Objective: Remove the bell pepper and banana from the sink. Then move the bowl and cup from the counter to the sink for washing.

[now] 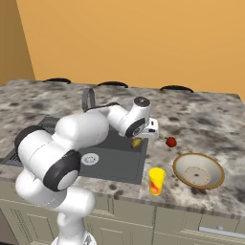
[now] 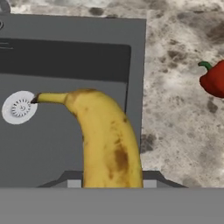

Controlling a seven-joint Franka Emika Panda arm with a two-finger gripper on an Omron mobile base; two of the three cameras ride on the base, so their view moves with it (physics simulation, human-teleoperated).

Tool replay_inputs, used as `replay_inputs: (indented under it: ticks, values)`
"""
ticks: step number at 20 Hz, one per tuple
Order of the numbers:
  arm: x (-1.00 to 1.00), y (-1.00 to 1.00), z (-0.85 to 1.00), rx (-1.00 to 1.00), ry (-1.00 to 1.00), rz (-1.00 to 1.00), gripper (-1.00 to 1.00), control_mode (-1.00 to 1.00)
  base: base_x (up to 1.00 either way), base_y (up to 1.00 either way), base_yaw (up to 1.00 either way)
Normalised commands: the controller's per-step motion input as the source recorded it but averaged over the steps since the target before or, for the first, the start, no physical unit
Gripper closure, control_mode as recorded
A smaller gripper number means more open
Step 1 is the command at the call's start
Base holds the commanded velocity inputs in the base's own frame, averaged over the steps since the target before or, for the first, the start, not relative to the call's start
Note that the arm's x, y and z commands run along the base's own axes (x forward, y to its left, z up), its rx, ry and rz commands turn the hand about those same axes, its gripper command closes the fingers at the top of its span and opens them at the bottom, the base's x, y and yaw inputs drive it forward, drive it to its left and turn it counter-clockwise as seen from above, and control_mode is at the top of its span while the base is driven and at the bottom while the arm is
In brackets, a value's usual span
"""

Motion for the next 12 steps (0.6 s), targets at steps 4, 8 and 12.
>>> replay_inputs:
  ticks: [4, 8, 12]
  values:
    - [0.07, -0.34, 0.00, -0.07, 0.00, 0.00, 1.00, -1.00, 0.00, 0.00, 0.00]
    - [0.07, -0.27, -0.02, -0.04, 0.00, 0.00, 1.00, -1.00, 0.00, 0.00, 0.00]
    - [0.07, -0.25, -0.07, -0.01, 0.00, 0.01, 1.00, -1.00, 0.00, 0.00, 0.00]
